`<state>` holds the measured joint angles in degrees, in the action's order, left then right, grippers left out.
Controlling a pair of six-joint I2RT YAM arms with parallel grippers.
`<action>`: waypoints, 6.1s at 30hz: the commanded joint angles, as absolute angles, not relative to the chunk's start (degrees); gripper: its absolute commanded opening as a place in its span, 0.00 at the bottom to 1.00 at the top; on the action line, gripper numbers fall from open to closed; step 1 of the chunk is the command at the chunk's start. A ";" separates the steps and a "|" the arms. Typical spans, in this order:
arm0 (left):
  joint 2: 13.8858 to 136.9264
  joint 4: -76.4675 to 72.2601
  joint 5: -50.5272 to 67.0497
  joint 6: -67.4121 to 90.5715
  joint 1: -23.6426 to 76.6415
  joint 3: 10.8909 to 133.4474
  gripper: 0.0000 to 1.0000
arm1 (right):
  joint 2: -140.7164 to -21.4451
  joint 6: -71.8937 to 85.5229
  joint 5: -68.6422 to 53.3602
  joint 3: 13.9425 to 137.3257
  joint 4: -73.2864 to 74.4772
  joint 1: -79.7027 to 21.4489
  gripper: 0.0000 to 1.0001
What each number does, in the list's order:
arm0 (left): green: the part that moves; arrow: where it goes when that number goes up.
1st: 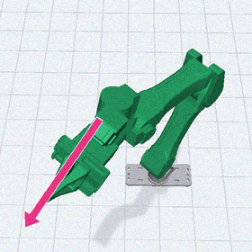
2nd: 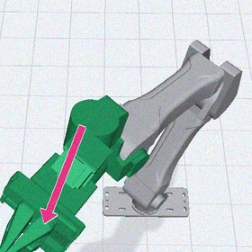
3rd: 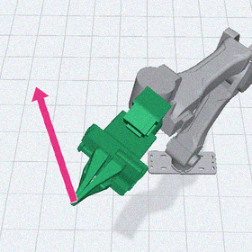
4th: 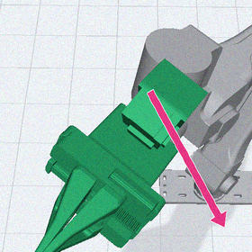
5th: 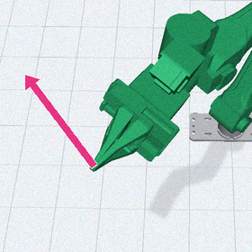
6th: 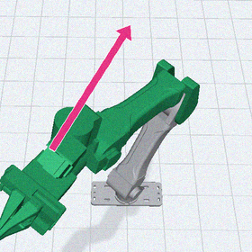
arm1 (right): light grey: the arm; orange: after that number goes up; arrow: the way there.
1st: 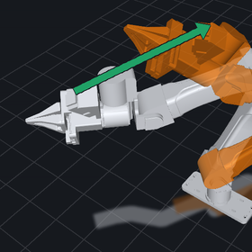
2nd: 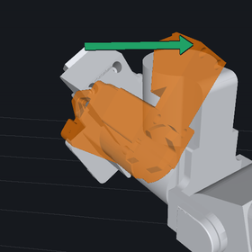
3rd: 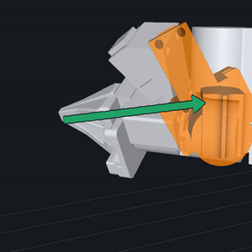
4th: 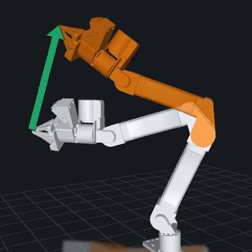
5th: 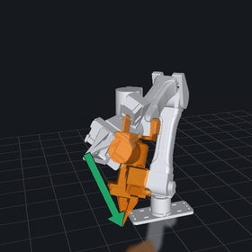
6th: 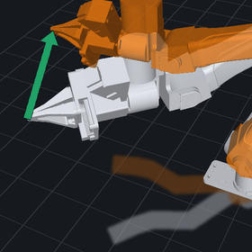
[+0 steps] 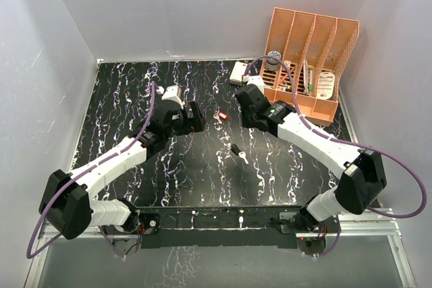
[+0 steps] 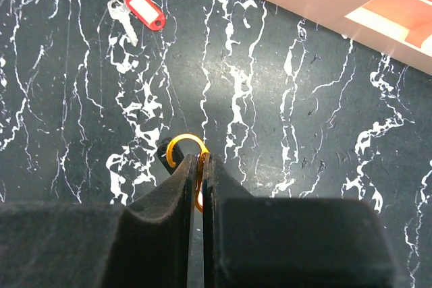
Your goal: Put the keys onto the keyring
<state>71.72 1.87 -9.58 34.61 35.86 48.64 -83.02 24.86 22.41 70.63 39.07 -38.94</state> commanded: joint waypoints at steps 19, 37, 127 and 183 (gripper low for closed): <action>73.00 1.78 -8.44 33.70 36.12 50.27 0.99 | -84.93 21.70 22.51 77.40 45.57 -39.11 0.00; 95.80 2.39 -10.51 33.62 36.17 63.78 0.75 | -82.20 21.10 19.61 75.25 41.90 -39.13 0.00; 121.18 -16.70 6.06 24.61 30.72 74.73 0.26 | -81.99 20.13 19.69 73.74 39.90 -39.19 0.00; 111.30 -18.04 4.27 24.90 30.85 69.69 0.00 | -82.51 20.21 19.86 73.21 39.84 -39.16 0.00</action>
